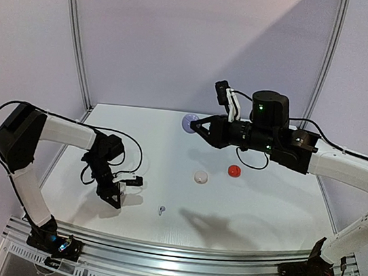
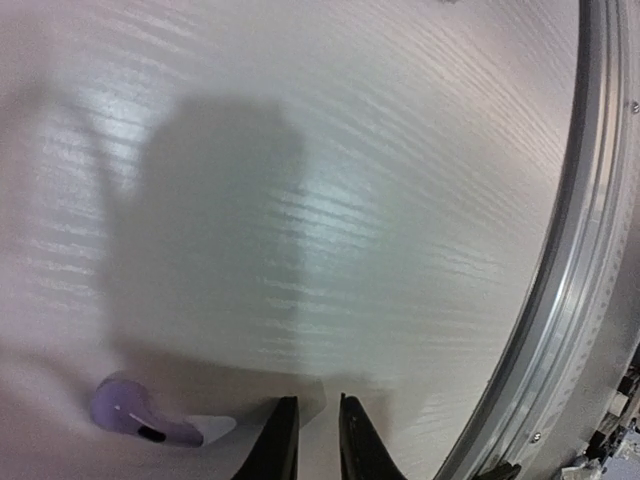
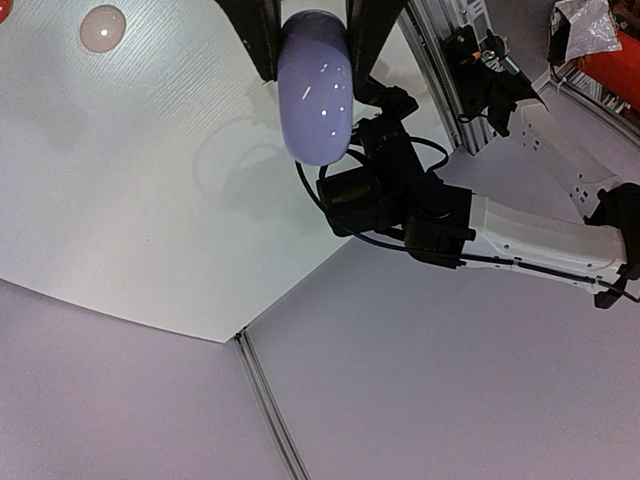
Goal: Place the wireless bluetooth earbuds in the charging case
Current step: Move the right earbud to the corner of the board.
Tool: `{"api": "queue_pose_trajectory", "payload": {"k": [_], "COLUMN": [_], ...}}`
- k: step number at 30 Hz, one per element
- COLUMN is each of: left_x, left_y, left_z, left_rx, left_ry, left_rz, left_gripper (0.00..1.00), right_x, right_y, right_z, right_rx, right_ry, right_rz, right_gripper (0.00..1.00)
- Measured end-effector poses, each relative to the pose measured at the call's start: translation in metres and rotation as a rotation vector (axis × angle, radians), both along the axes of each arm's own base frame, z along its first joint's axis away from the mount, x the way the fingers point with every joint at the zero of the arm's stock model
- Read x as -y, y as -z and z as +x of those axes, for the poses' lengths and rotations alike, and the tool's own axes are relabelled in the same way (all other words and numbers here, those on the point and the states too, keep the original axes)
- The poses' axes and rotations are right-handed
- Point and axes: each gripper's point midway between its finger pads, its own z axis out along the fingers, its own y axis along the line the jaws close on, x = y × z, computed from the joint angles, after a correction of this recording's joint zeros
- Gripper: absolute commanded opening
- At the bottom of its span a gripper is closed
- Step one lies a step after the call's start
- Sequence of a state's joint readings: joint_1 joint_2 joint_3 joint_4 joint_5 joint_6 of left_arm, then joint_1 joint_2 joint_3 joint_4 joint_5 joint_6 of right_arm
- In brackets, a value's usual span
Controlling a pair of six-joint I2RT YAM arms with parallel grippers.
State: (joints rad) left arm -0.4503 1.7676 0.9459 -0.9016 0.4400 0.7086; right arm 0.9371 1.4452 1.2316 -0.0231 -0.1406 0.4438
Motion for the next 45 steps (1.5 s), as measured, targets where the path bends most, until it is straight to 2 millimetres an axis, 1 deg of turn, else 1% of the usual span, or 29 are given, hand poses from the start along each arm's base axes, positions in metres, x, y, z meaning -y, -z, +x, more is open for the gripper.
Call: {"api": "queue_pose_trajectory", "payload": {"k": [5, 10, 12, 14, 15, 17, 19, 21, 27, 30, 36, 41, 45], "left_x": [0.013, 0.015, 0.013, 0.013, 0.012, 0.006, -0.004, -0.015, -0.030, -0.030, -0.024, -0.007, -0.002], "left_y": [0.000, -0.004, -0.009, -0.019, -0.025, -0.033, -0.033, -0.026, -0.001, 0.001, 0.001, 0.001, 0.001], "left_z": [-0.003, -0.006, -0.005, 0.004, 0.014, 0.035, 0.049, 0.054, 0.046, 0.047, 0.048, 0.038, 0.034], "left_rx": [-0.014, -0.022, -0.024, -0.004, 0.021, 0.076, 0.117, 0.127, 0.098, 0.095, 0.090, 0.086, 0.076], "left_ry": [0.034, 0.054, 0.054, 0.043, 0.029, -0.003, -0.024, -0.033, -0.017, -0.025, -0.032, 0.016, 0.022], "left_rz": [-0.023, -0.042, -0.048, -0.064, -0.077, -0.084, -0.067, -0.026, 0.053, 0.057, 0.051, 0.028, 0.016], "left_gripper": [0.16, 0.17, 0.17, 0.17, 0.17, 0.16, 0.16, 0.16, 0.16, 0.16, 0.16, 0.16, 0.16], "right_x": [0.000, 0.000, 0.000, 0.000, 0.000, 0.000, 0.000, 0.000, 0.000, 0.001, 0.001, 0.001, 0.001], "right_y": [0.000, 0.002, 0.002, 0.002, 0.002, 0.002, 0.002, 0.002, 0.002, 0.002, 0.003, 0.003, 0.003], "right_z": [0.000, 0.000, 0.000, 0.000, 0.000, 0.000, 0.000, 0.000, 0.000, 0.000, 0.000, 0.000, 0.000], "right_rx": [0.000, -0.005, -0.005, -0.005, -0.005, -0.004, -0.005, -0.005, -0.005, -0.007, -0.009, -0.009, -0.008], "right_ry": [0.000, 0.001, 0.000, 0.000, 0.000, 0.000, 0.000, 0.000, 0.000, 0.001, 0.001, 0.001, 0.000], "right_rz": [0.000, -0.007, -0.006, -0.007, -0.007, -0.006, -0.006, -0.006, -0.007, -0.009, -0.011, -0.011, -0.011], "right_gripper": [0.00, 0.00, 0.00, 0.00, 0.00, 0.00, 0.00, 0.00, 0.00, 0.00, 0.00, 0.00, 0.00]}}
